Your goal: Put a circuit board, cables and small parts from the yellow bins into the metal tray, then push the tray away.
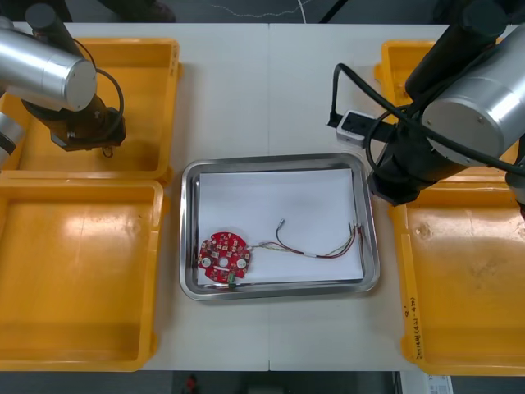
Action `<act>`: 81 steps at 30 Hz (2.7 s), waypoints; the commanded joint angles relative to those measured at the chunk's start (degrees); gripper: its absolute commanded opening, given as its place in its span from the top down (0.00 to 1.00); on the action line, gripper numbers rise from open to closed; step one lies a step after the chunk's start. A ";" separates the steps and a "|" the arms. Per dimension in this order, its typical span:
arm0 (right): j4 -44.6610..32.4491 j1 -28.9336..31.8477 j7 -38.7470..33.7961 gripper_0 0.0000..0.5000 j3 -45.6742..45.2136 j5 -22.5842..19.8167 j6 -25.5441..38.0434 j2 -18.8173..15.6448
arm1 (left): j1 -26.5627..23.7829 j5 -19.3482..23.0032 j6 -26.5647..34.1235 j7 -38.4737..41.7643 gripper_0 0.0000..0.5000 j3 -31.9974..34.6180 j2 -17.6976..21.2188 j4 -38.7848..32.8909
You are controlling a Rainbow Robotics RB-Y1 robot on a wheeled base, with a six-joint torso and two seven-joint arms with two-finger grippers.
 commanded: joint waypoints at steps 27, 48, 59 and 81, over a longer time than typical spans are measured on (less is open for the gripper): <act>24.35 -13.18 -1.62 0.00 -16.70 1.35 0.22 -10.38 | 1.69 -0.89 -4.05 -8.05 0.00 -2.02 -0.36 -0.37; 48.52 -23.99 1.10 0.00 -22.32 4.78 -5.89 -9.59 | 1.78 -0.62 -3.70 -8.14 1.00 -1.41 -0.01 -0.37; 66.63 -33.48 3.03 0.00 -22.32 7.42 -18.11 -6.69 | 1.69 0.08 2.54 -9.55 1.00 5.18 0.87 -4.32; 87.55 -37.79 5.93 0.00 -22.41 11.63 -36.83 -1.33 | 0.02 0.26 23.46 -8.58 1.00 12.13 1.83 -20.05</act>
